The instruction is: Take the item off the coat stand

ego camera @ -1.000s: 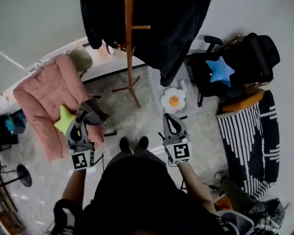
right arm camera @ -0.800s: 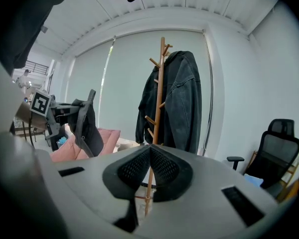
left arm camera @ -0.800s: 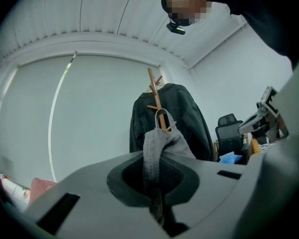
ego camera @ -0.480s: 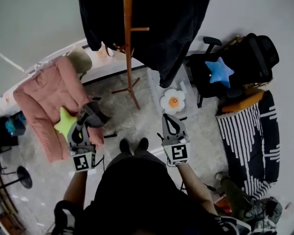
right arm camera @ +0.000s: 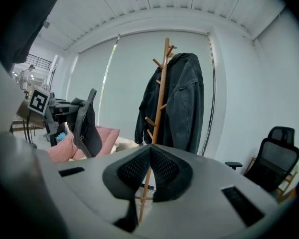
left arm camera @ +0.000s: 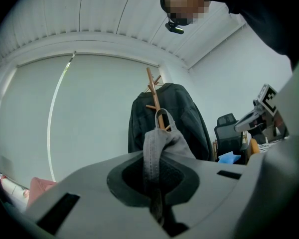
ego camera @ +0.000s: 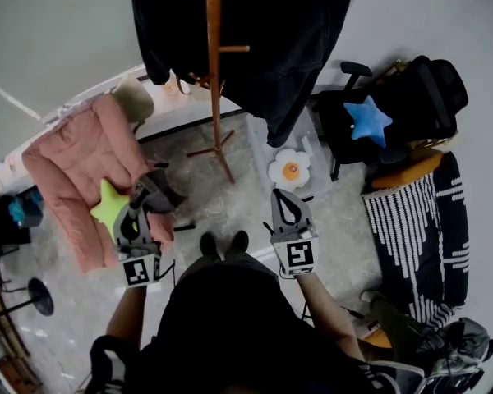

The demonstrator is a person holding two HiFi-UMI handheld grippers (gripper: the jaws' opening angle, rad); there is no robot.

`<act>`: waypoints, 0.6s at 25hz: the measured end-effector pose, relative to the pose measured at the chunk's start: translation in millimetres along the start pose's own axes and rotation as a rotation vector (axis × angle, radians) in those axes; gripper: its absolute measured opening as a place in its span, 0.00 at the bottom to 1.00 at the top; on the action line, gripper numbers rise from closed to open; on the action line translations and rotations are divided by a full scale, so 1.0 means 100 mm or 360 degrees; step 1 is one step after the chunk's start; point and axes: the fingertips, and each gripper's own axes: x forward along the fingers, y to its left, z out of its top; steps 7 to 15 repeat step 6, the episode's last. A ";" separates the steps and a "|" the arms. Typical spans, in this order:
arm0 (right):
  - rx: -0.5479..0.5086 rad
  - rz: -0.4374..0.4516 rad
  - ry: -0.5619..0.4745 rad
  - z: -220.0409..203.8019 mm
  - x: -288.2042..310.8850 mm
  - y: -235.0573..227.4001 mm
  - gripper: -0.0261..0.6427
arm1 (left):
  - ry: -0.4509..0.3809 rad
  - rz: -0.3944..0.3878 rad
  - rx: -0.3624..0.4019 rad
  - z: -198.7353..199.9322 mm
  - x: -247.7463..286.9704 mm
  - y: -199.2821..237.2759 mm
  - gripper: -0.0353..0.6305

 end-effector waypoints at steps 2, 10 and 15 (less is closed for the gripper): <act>-0.0010 0.0001 -0.0002 0.02 0.01 0.01 0.06 | -0.0003 0.0002 0.0000 0.00 0.00 0.00 0.09; -0.0029 0.0009 0.0007 0.03 0.00 0.01 0.07 | 0.0007 0.0006 -0.0004 0.00 -0.01 -0.01 0.09; -0.0029 0.0009 0.0007 0.03 0.00 0.01 0.07 | 0.0007 0.0006 -0.0004 0.00 -0.01 -0.01 0.09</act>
